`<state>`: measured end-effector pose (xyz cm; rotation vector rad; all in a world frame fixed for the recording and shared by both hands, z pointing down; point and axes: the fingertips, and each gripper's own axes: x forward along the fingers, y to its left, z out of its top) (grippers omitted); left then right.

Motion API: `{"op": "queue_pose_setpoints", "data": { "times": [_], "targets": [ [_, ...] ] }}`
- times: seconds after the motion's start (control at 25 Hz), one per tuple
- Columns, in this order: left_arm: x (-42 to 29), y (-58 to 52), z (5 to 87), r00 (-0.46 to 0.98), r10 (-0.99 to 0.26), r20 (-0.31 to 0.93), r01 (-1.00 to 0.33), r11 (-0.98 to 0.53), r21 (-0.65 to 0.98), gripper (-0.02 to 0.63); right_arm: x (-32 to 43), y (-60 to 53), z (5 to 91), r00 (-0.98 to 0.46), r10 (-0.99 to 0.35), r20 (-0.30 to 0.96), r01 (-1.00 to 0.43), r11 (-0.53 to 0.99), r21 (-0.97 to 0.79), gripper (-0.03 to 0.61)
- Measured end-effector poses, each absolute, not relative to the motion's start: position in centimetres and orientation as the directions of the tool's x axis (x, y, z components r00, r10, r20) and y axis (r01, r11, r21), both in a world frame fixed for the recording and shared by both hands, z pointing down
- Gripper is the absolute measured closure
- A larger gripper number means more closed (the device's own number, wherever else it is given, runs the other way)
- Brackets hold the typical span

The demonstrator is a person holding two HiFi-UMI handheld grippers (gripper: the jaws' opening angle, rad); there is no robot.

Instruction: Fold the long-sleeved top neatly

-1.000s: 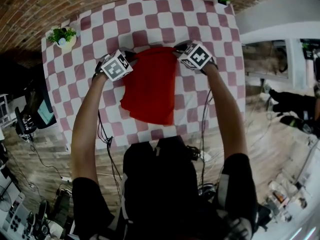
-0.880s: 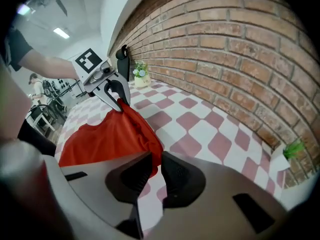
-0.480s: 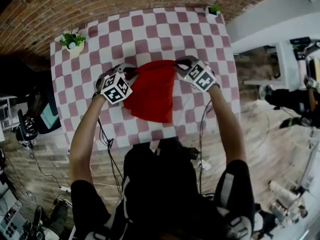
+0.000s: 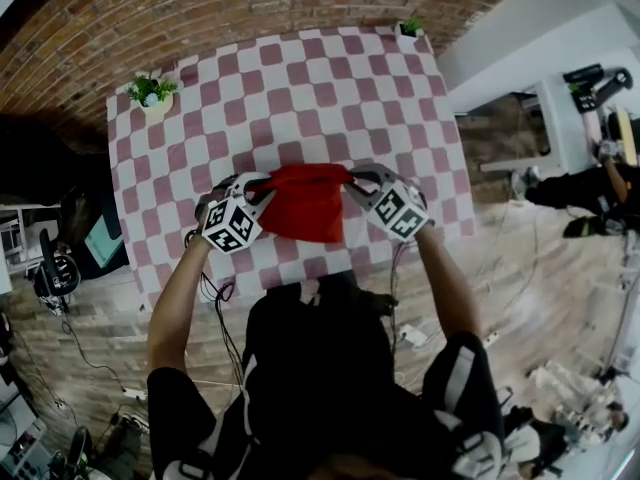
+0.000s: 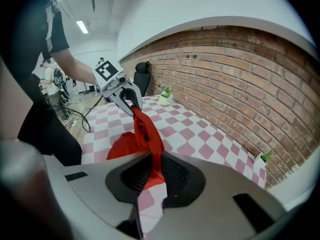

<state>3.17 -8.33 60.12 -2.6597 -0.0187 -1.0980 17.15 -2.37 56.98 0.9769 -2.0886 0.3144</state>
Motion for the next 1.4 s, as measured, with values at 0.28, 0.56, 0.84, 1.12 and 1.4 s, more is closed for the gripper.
{"op": "queue_pose_setpoints", "data": {
  "times": [0.28,0.56,0.84,1.12,1.4],
  "targets": [
    [1.0,-3.2,63.7,0.681,-0.021,0.732,0.146,-0.976,-0.164,0.543,15.0,3.2,60.9,-0.396,-0.466,0.791,-0.738,0.674,0.028,0.522],
    [-1.1,0.9,69.1,0.592,0.060,0.803,0.217,-0.972,-0.088,0.545,12.8,7.9,66.8,-0.399,-0.347,0.849,-0.737,0.672,-0.072,0.522],
    [-2.0,2.6,72.6,0.541,0.100,0.835,0.223,-0.974,-0.027,0.545,12.0,10.1,71.4,-0.384,-0.267,0.884,-0.739,0.662,-0.121,0.522],
    [-1.7,3.2,75.4,0.502,0.103,0.859,0.219,-0.976,-0.011,0.545,11.9,11.3,76.1,-0.328,-0.211,0.921,-0.737,0.667,-0.110,0.522],
    [-1.7,3.3,75.8,0.515,0.109,0.850,0.165,-0.986,0.027,0.546,11.6,10.9,76.8,-0.319,-0.246,0.915,-0.758,0.646,-0.090,0.520]
  ]
}}
